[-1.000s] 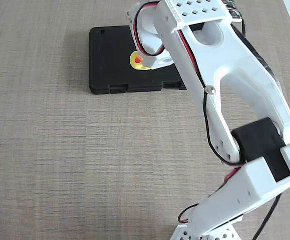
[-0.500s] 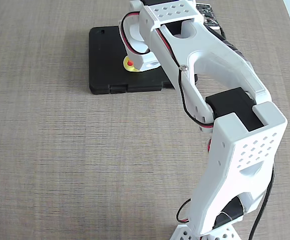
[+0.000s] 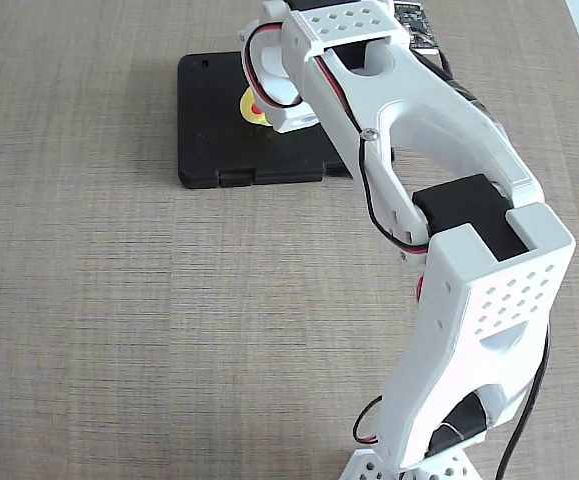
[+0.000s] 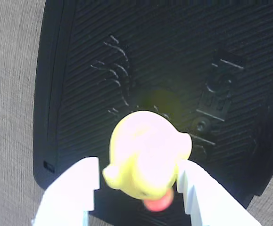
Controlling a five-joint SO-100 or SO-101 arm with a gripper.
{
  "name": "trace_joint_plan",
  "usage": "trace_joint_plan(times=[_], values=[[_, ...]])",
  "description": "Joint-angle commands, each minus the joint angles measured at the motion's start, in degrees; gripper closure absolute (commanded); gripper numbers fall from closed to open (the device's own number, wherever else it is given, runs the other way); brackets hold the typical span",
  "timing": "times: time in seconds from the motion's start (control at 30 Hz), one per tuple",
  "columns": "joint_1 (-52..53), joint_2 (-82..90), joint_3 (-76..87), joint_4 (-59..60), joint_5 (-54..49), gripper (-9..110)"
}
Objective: Grasp a duck and put it on the black surface.
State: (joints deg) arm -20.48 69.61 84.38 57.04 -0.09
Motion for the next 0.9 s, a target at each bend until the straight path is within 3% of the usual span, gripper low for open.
trace_joint_plan(times=[0.0,0.27,0.57,0.87], values=[[2.20,3.87,-1.93,0.26,0.26,79],[6.94,37.27,10.28,5.19,0.35,85],[16.52,84.81,41.66,7.82,0.26,103],[26.19,113.47,71.63,7.82,0.26,101]])
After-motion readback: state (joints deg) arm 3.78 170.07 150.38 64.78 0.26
